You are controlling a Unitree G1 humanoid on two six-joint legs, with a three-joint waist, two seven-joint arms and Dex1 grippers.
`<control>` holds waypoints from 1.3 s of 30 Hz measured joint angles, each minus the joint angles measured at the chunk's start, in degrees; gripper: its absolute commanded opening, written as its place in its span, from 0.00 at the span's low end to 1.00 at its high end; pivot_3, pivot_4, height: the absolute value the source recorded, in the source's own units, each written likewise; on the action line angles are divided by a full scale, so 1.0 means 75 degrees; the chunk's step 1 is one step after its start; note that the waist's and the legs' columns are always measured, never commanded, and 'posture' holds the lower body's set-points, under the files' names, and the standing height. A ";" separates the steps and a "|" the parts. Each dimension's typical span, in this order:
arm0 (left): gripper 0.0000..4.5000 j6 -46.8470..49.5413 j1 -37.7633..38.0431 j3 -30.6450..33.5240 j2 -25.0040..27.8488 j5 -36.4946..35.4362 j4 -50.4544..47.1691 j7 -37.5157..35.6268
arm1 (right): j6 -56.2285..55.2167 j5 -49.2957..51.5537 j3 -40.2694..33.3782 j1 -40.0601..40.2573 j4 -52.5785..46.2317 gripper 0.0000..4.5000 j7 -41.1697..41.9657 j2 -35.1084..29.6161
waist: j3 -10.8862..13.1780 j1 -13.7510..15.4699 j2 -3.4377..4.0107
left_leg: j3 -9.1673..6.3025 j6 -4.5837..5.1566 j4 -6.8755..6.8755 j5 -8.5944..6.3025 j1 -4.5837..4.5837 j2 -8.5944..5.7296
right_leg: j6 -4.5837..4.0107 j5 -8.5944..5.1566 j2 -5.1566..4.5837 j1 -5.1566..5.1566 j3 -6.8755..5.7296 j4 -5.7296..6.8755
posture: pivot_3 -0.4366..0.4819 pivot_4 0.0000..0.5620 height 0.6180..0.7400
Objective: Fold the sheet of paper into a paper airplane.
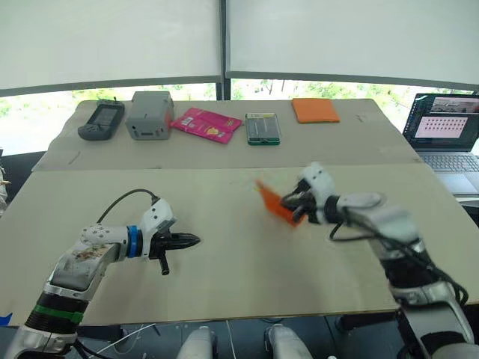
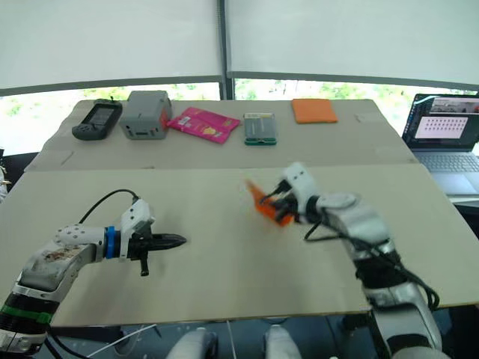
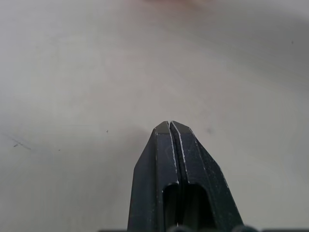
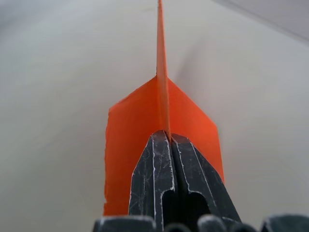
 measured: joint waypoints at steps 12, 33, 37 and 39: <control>0.00 -0.0094 -0.0104 -0.0106 -0.0275 0.0035 0.0110 0.0232 | -0.4545 -0.1650 -0.0892 -0.3180 0.8402 0.01 -0.1870 -0.0334 | 0.0000 -0.0211 0.0000 | -0.0003 0.0001 -0.0032 -0.0004 -0.0015 -0.0004 | -0.0005 0.0002 -0.0003 -0.0008 0.0008 -0.0014 | 0.48 0.27 1.00; 0.00 -0.0350 -0.0173 0.0401 -0.0577 -0.0132 0.0283 0.0666 | -0.4642 -0.1995 -0.1005 -0.3763 0.8040 0.99 0.0493 -0.1061 | 0.0021 -0.0285 0.0034 | -0.0007 0.0001 -0.0023 -0.0003 -0.0003 -0.0004 | 0.0003 0.0006 0.0001 -0.0004 0.0011 0.0003 | 0.48 0.27 1.00; 0.00 -0.0519 -0.0310 0.0656 -0.0787 -0.0364 0.0298 0.0673 | -0.4398 -0.1314 -0.0931 -0.2347 0.4877 0.99 0.2365 -0.1186 | 0.0019 -0.0261 0.0032 | -0.0023 0.0000 -0.0022 -0.0004 -0.0002 0.0003 | 0.0005 0.0004 0.0002 0.0006 -0.0002 0.0003 | 0.48 0.27 1.00; 0.00 -0.0624 -0.0373 0.0820 -0.0952 -0.0490 0.0266 0.0790 | -0.4068 -0.0677 -0.0961 -0.0932 0.2778 0.99 0.2957 -0.1139 | 0.0019 -0.0197 0.0032 | -0.0031 0.0000 -0.0022 -0.0004 -0.0008 0.0004 | 0.0005 0.0005 0.0001 0.0000 -0.0003 0.0007 | 0.48 0.27 1.00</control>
